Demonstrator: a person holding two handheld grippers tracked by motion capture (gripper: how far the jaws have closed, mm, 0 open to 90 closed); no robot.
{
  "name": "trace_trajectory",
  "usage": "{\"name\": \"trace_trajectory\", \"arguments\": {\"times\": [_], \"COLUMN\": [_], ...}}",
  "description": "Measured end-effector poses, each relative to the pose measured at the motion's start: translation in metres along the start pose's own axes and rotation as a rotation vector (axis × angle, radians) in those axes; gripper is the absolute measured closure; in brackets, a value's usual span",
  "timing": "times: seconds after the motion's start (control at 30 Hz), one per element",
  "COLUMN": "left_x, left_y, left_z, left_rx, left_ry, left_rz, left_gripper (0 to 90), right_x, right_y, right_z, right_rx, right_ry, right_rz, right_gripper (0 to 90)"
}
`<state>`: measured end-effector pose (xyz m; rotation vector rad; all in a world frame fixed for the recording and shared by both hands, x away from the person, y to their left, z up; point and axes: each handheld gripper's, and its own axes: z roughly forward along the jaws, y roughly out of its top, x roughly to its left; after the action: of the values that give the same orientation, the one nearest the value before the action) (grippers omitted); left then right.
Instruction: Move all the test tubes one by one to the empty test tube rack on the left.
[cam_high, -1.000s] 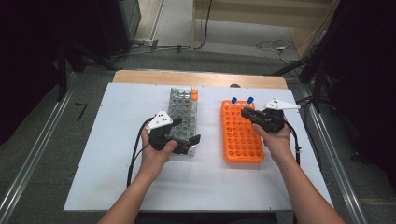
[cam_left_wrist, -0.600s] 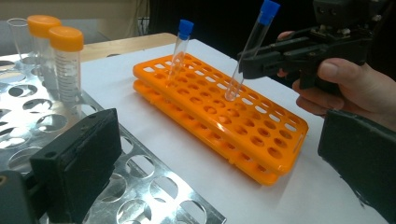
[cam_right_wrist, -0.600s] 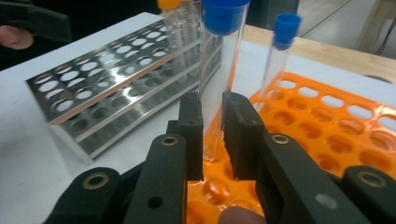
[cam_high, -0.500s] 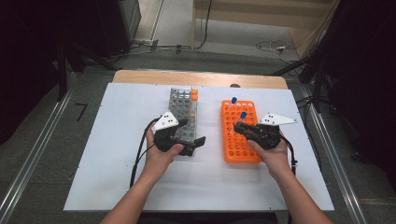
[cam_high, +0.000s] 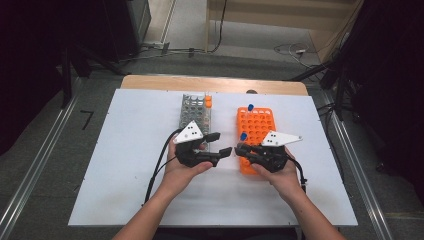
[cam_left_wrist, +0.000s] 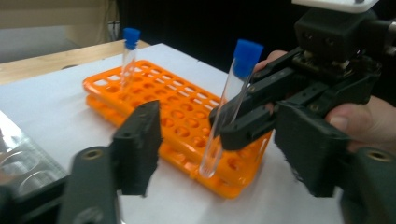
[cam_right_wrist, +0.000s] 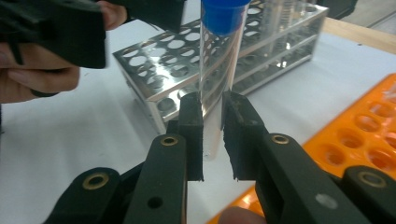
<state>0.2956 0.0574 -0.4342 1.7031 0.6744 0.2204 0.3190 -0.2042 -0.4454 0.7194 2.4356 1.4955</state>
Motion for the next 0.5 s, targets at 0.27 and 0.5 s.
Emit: {"name": "trace_trajectory", "arguments": {"times": [0.27,0.5], "left_x": [-0.004,-0.007], "left_y": [0.000,-0.001], "left_z": [0.007,0.014], "left_rx": [0.011,0.037], "left_ry": [-0.045,-0.052], "left_rz": [0.018,0.032], "left_gripper": [53.0,64.9], "right_x": [0.014,0.024], "right_y": [0.002,0.004], "right_z": [0.007,0.012], "right_rx": [0.013,0.020], "right_ry": [0.035,0.065], "right_rz": [-0.023,-0.045], "right_gripper": [75.3,75.3]}}
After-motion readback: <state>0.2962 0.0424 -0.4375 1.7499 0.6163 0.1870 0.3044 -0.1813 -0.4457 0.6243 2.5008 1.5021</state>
